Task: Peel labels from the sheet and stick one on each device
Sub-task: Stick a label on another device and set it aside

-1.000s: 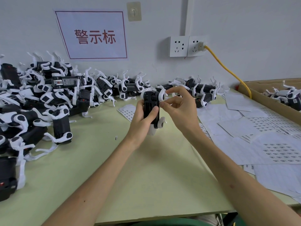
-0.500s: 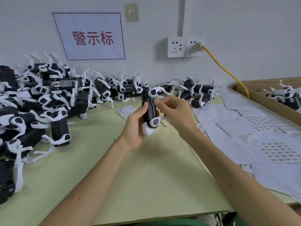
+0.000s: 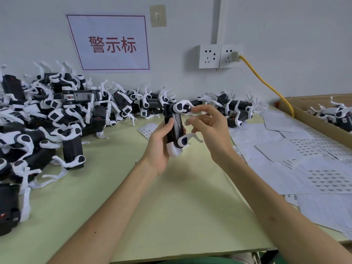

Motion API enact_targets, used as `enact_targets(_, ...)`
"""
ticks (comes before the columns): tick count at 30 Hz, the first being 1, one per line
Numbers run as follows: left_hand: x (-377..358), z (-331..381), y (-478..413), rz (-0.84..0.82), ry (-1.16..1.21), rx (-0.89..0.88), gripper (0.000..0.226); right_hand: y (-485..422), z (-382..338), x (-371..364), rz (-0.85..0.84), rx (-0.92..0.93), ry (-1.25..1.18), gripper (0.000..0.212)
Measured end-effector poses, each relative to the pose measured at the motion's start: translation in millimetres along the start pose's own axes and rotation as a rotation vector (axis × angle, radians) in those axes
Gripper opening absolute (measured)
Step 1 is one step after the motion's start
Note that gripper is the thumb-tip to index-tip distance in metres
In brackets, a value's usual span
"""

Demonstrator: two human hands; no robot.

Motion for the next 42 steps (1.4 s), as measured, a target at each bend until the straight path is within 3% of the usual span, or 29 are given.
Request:
enact_targets(5,-0.7,-0.4,-0.1,0.045,-0.151,-0.076,0.034,0.6,-2.6,0.4,0.036,0.152,0.130,0.026)
enact_targets(15,-3.2,-4.8,0.7,0.115,-0.290,-0.215,0.039,3.1,-4.2,-2.1,0.075,0.267,0.257,0.028)
enact_targets(20,-3.6,-5.4,0.6,0.114,-0.310,-0.231,0.038,3.4,-4.8,-1.7,0.080,0.273,0.265,0.028)
enact_targets(25,-2.3,-5.8,-0.3,0.102,-0.349,-0.254,0.018,2.6,-4.6,-1.2,0.093,0.271,0.254,0.026)
enact_targets(37,-2.9,-5.1,0.9,0.109,-0.384,-0.257,0.024,1.8,-3.5,-1.2,0.087,0.268,0.243,0.023)
enact_targets(42,-4.2,-3.7,1.9,0.111,-0.372,-0.256,0.037,1.4,-3.6,-1.3,0.083,0.272,0.248,0.023)
Point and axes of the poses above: each hand's wrist, its own y-axis away from the middle knuckle, its own x-axis out of the back of the hand, z = x × y, the point moved 3 cm from there along -y, towards the middle knuckle, and after that the axes turned 6 degrees about z, right-handed, at the moved point
